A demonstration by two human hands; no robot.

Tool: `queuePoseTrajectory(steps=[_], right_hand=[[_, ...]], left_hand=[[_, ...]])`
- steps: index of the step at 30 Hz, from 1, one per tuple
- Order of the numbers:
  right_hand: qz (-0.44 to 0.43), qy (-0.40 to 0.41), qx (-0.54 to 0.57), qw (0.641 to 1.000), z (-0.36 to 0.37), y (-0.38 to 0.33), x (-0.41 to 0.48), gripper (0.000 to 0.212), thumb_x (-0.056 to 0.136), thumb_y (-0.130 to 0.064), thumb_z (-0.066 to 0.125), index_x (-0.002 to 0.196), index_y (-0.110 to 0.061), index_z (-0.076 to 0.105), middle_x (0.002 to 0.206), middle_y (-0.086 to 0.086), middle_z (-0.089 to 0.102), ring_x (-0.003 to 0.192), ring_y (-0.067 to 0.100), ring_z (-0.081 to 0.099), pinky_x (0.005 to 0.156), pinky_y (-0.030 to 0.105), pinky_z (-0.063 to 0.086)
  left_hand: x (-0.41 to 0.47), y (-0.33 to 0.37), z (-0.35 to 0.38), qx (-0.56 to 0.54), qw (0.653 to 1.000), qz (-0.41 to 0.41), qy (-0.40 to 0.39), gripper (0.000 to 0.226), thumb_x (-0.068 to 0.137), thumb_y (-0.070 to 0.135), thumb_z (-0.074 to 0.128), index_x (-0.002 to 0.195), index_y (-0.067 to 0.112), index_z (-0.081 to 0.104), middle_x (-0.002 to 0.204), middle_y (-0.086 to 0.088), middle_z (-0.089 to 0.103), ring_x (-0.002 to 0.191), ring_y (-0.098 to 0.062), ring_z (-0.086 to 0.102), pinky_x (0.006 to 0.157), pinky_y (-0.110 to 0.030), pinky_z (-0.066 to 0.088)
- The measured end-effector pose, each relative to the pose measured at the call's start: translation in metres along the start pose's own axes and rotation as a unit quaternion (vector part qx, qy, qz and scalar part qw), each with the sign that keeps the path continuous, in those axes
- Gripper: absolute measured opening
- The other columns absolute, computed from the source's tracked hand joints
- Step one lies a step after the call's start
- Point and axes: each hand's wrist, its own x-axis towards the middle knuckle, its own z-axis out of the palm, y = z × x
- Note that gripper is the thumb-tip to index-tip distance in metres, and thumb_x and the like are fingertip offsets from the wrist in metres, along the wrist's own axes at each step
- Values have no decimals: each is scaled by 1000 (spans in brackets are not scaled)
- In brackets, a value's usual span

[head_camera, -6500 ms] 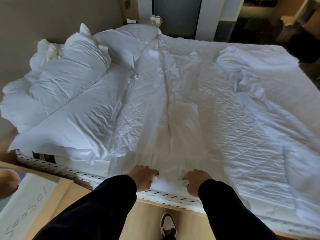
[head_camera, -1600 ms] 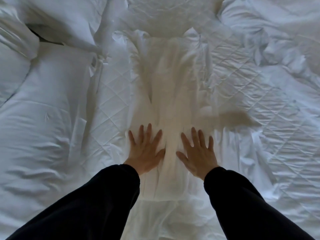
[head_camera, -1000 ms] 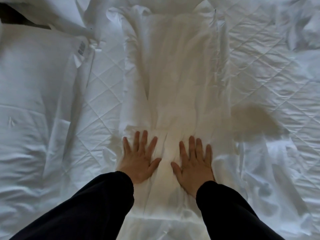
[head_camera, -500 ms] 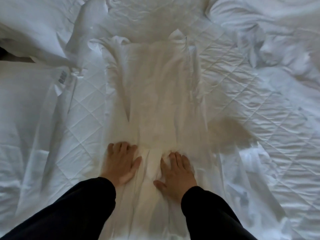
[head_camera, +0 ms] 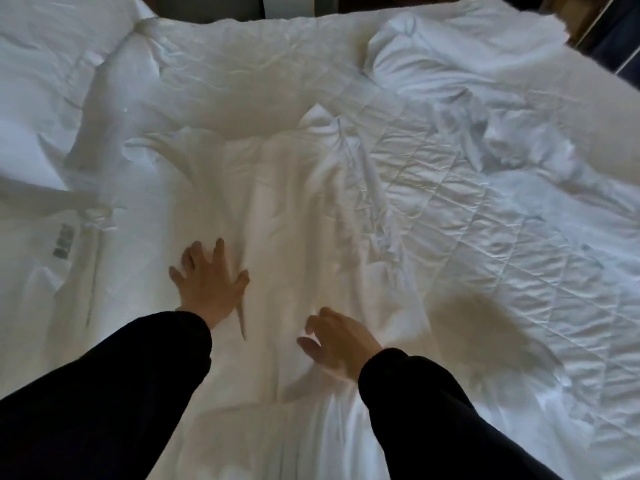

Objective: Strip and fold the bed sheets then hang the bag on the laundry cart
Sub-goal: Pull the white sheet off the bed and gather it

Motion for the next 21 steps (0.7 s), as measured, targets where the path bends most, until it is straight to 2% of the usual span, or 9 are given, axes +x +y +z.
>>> queuePoseTrajectory(steps=[3,6,8,10,11,13,16,19,21], right_hand=[[-2,55,-22,998,-13,-18,45,39,98,-38,42,128,-15,48,128,8,46,117,28,47,95,38,40],[-16,77,-40,996,-22,-43,89,50,97,-40,43,142,-21,36,149,8,29,134,26,32,106,39,29],[-34,61,-47,996,-23,-64,117,56,97,-43,42,147,-26,24,157,8,15,143,24,18,113,43,20],[-25,64,-25,997,-21,-84,142,60,97,-45,40,149,-27,17,158,9,10,144,25,14,114,46,19],[-9,77,-13,997,-20,-92,154,61,97,-47,39,150,-27,15,157,10,12,142,27,17,112,47,22],[26,107,-19,994,-16,-100,174,62,97,-48,39,149,-28,13,150,12,19,134,32,26,105,48,30],[64,115,-94,987,-1,-96,188,56,98,-45,33,148,-33,12,151,15,13,136,35,18,105,59,24],[100,94,-139,981,9,-82,190,54,100,-47,22,149,-38,2,159,10,-9,144,39,-6,106,71,7],[118,96,-156,976,9,-76,190,55,99,-50,18,149,-39,-1,159,8,-13,143,40,-10,105,73,3]], left_hand=[[29,-15,-9,-106,990,-94,-7,90,87,56,54,151,18,4,154,-22,6,141,-38,13,109,-56,18],[54,-31,-20,-270,941,-204,-15,96,83,48,65,148,6,9,147,-22,27,132,-39,34,106,-48,32],[72,-44,-28,-400,883,-238,-50,79,81,39,72,136,-1,32,134,-17,48,113,-32,54,91,-37,46],[84,-54,-35,-510,827,-217,-94,42,79,30,77,105,3,57,111,-12,65,84,-22,64,69,-29,53],[87,-58,-38,-544,807,-200,-112,30,79,26,78,93,5,62,101,-11,68,76,-20,65,64,-27,54],[90,-64,-39,-580,785,-185,-114,22,83,25,74,87,7,62,91,-10,68,71,-19,65,62,-27,53],[93,-86,-36,-554,805,-207,-44,34,93,35,59,87,3,63,88,-16,64,66,-25,60,64,-33,49],[86,-130,-28,-403,875,-269,16,55,98,42,44,118,-7,57,115,-25,60,96,-37,60,80,-41,49],[73,-152,-20,-289,915,-281,25,54,101,38,40,116,-11,56,118,-30,58,107,-42,56,89,-43,45]])
